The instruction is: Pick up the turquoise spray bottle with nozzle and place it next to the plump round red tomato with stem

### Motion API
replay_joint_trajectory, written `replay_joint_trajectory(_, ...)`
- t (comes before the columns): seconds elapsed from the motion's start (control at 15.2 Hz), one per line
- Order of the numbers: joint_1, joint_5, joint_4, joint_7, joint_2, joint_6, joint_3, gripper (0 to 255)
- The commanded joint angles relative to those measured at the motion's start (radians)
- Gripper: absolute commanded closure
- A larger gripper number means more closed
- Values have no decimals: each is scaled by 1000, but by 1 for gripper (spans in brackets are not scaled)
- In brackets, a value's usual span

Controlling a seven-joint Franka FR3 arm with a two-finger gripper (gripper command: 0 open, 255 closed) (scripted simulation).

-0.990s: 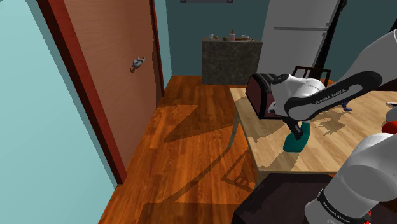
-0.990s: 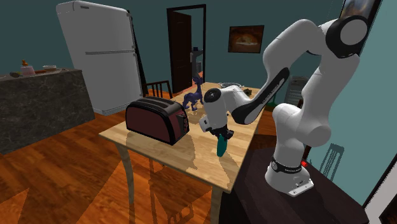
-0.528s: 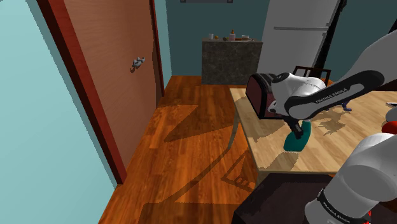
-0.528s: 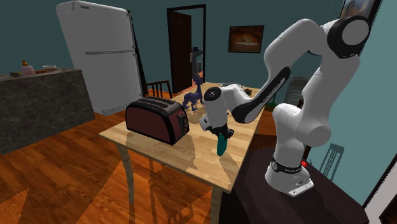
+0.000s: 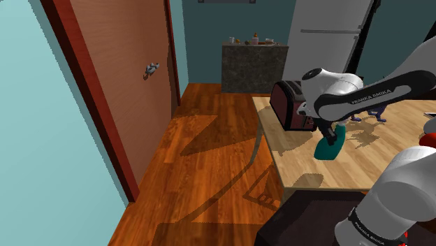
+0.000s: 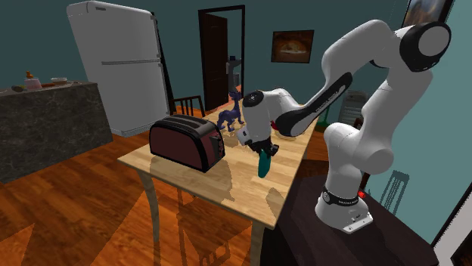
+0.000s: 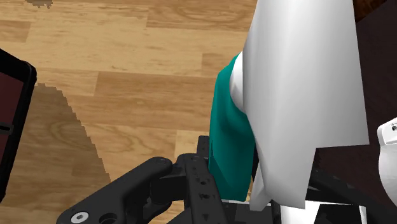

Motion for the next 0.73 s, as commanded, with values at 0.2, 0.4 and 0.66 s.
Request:
replay_joint_trajectory(0.2, 6, 25, 34, -32, -49, -79, 18, 255)
replay_joint_trajectory(0.4, 8, 38, 58, -52, -73, -124, 27, 255)
replay_joint_trajectory(0.66, 11, 53, 93, -76, -100, -181, 40, 255)
